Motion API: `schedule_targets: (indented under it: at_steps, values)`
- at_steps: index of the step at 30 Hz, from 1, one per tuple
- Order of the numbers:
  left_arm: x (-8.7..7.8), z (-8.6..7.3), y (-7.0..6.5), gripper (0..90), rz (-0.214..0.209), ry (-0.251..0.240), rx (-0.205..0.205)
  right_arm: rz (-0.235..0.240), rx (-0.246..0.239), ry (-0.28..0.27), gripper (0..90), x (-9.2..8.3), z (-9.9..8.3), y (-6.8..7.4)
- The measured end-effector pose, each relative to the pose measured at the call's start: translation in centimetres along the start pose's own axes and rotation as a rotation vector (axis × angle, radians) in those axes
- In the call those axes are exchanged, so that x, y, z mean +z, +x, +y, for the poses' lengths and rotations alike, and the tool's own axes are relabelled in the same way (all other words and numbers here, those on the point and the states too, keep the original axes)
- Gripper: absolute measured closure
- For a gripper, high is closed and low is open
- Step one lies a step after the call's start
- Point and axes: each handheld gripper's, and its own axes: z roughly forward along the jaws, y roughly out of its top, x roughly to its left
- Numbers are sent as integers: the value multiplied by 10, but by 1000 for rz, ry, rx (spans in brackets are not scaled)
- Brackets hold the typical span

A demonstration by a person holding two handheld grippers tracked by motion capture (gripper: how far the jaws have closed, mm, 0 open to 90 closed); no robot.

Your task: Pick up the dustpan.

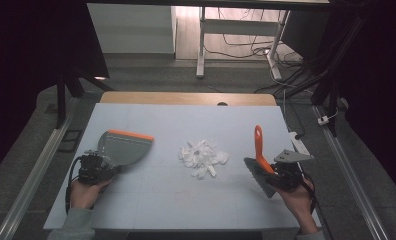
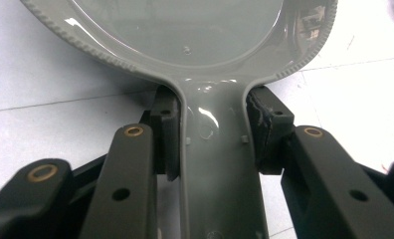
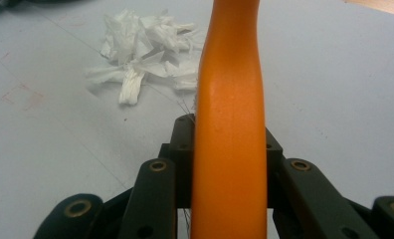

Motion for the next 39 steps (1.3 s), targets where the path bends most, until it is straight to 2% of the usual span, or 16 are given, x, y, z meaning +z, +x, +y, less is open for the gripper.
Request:
schedule_targets:
  at_steps: [7,18,32,39]
  values:
    - [-5,0,1,614,-22,-29,15,-1,0,-4,704,0,0,0]
    - [-16,2,1,614,-82,-92,74,-3,2,-8,704,0,1,0]
    - [-24,5,5,614,-131,-135,127,-14,9,-28,704,-1,6,-1]
    - [-26,7,0,614,-170,-156,183,-35,25,-50,704,-3,11,-3]
